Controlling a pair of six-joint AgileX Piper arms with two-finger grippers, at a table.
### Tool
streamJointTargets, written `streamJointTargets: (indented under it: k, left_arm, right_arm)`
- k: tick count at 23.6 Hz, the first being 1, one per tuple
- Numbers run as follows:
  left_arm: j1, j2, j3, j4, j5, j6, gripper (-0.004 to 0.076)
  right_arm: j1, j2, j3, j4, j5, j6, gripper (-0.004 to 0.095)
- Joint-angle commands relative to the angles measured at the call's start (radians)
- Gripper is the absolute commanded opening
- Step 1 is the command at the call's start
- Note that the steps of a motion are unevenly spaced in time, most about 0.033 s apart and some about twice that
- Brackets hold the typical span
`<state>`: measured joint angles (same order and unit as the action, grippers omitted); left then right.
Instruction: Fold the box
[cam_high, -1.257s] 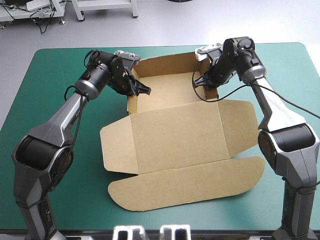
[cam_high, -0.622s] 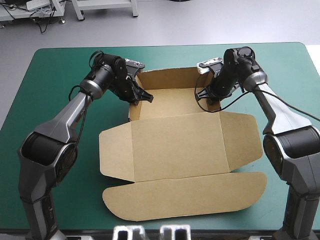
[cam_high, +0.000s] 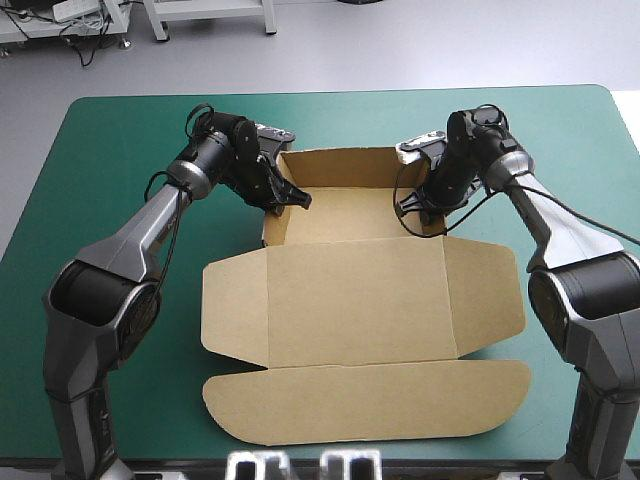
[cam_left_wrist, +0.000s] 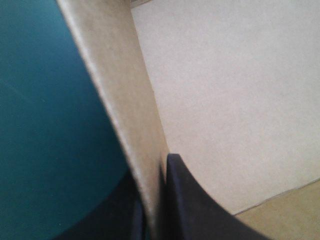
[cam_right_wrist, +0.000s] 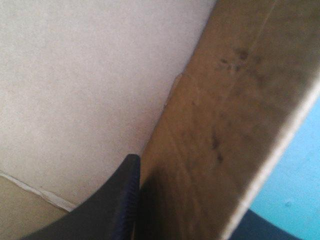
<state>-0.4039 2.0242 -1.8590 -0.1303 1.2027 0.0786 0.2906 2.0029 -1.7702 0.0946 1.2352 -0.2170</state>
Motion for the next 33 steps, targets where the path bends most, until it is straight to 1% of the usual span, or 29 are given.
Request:
streamJointTargets:
  k: [1,2,4,6,9,11,12,14,16,19,20,23,28,33]
  left_arm:
    - [-0.020,-0.054,-0.029,-0.088,0.087,0.069,-0.0008]
    - [-0.020,-0.054,-0.029,-0.088,0.087,0.069,-0.0008]
    - [-0.020,-0.056,-0.029,-0.090,0.087,0.074,0.0008]
    - [-0.020,-0.057,-0.029,-0.104,0.087,0.079,0.0052]
    - [-0.020,-0.060,-0.029,-0.133,0.088,0.099,0.0155]
    - [-0.020,-0.060,-0.029,-0.130,0.088,0.099,0.0225]
    - [-0.020,-0.060,-0.029,-0.132,0.088,0.099,0.0281]
    - [-0.020,-0.060,-0.029,-0.132,0.088,0.099,0.0337]
    - [-0.020,-0.060,-0.029,-0.132,0.088,0.099,0.0351]
    - [-0.020,-0.066,-0.029,-0.111,0.088,0.087,0.0351]
    - [-0.020,-0.076,-0.029,-0.064,0.088,0.067,0.0351]
    - [-0.020,-0.105,-0.038,0.009,0.088,0.061,0.0351]
    - [-0.020,-0.108,-0.082,0.014,0.088,0.056,0.0351]
    - [-0.020,-0.108,-0.184,0.012,0.088,0.024,0.0351]
  right_arm:
    - [0.002,-0.061,-0.017,0.007,0.013,-0.051,-0.0004]
    - [0.002,-0.061,-0.017,-0.004,0.013,-0.051,0.0019]
    - [0.002,-0.061,-0.017,-0.009,0.013,-0.051,0.0100]
    - [0.002,-0.061,-0.017,-0.009,0.013,-0.051,0.0240]
    - [0.002,-0.061,-0.017,-0.004,0.013,-0.051,0.0493]
    - [0.002,-0.061,-0.017,-0.007,0.013,-0.046,0.0617]
    - [0.002,-0.061,-0.017,-0.010,0.013,-0.032,0.0692]
    - [0.002,-0.061,-0.017,-0.010,0.013,-0.013,0.0713]
    - [0.002,-0.061,-0.017,-0.010,0.013,-0.011,0.0713]
    - [0.002,-0.066,-0.017,-0.010,0.013,0.005,0.0713]
    - [0.002,-0.073,-0.017,-0.015,0.013,0.007,0.0713]
    - [0.002,-0.105,-0.017,-0.067,0.013,0.037,0.0714]
    - [0.000,-0.175,-0.017,-0.073,0.011,0.048,0.0713]
    - [0.000,-0.220,-0.056,-0.070,0.013,0.061,0.0712]
